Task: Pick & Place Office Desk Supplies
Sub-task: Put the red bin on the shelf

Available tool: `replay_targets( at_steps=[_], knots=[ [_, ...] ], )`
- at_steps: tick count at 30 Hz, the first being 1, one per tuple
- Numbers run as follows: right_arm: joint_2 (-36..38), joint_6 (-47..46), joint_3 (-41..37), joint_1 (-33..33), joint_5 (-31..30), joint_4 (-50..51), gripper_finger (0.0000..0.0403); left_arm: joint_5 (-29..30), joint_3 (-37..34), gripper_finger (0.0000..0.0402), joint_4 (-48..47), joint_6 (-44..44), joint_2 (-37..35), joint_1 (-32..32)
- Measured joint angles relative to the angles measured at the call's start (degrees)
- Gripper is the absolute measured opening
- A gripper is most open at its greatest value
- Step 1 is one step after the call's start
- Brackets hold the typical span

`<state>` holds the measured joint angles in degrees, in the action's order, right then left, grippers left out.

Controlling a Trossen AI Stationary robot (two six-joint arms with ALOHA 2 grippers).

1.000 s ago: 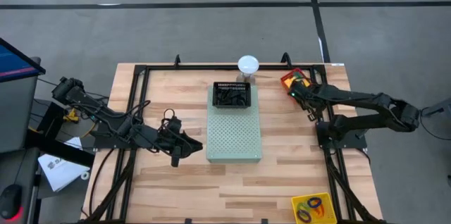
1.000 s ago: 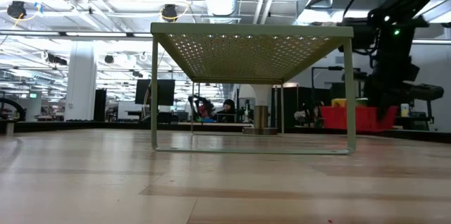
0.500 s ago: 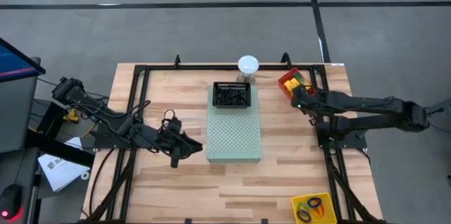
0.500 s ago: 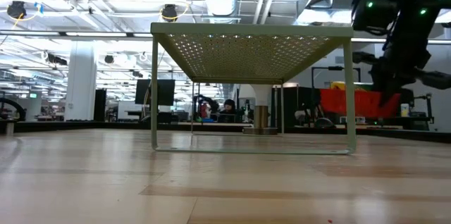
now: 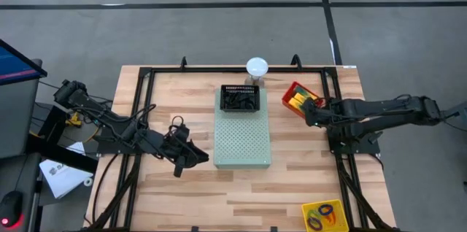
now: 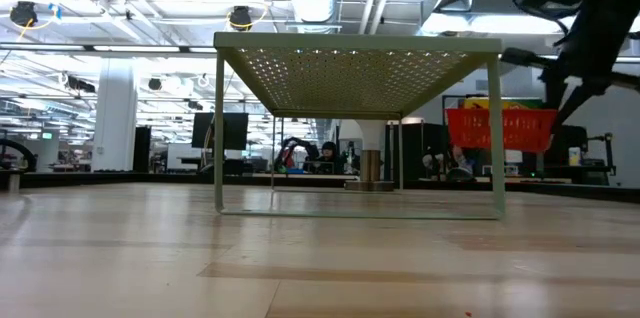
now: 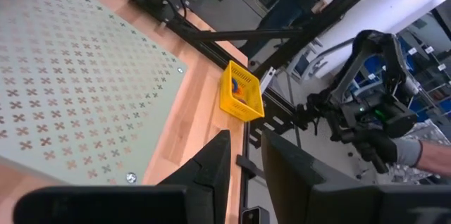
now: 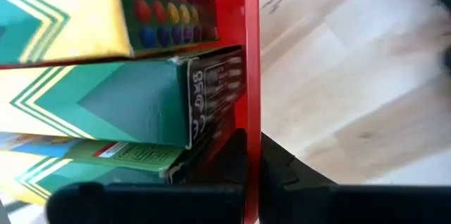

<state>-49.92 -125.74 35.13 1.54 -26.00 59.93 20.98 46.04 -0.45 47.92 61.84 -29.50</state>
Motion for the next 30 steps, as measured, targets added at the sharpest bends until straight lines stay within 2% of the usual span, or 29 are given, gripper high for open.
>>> replay_targets(
  at_steps=[3, 10, 24, 30],
  knots=[
    [1.56, -0.3, 0.99, -2.26, 0.29, 3.34, 0.0, -0.47, 0.0, 0.0076, 0.02, -0.02, 0.0, -0.19],
    [5.38, -0.07, 2.2, -8.08, 0.46, 4.41, 0.0, -0.47, 0.0, 0.0076, -0.05, -0.09, 0.0, -0.88],
    [7.26, 0.13, 2.57, -20.78, 0.66, 3.67, 0.0, -0.51, 0.0, 0.0076, -0.15, -0.09, 0.0, -1.28],
    [7.38, 1.38, 5.89, -25.35, 0.64, 4.26, 0.0, -2.47, 0.0, 0.0076, -0.14, -0.09, 0.0, -1.31]
  ],
)
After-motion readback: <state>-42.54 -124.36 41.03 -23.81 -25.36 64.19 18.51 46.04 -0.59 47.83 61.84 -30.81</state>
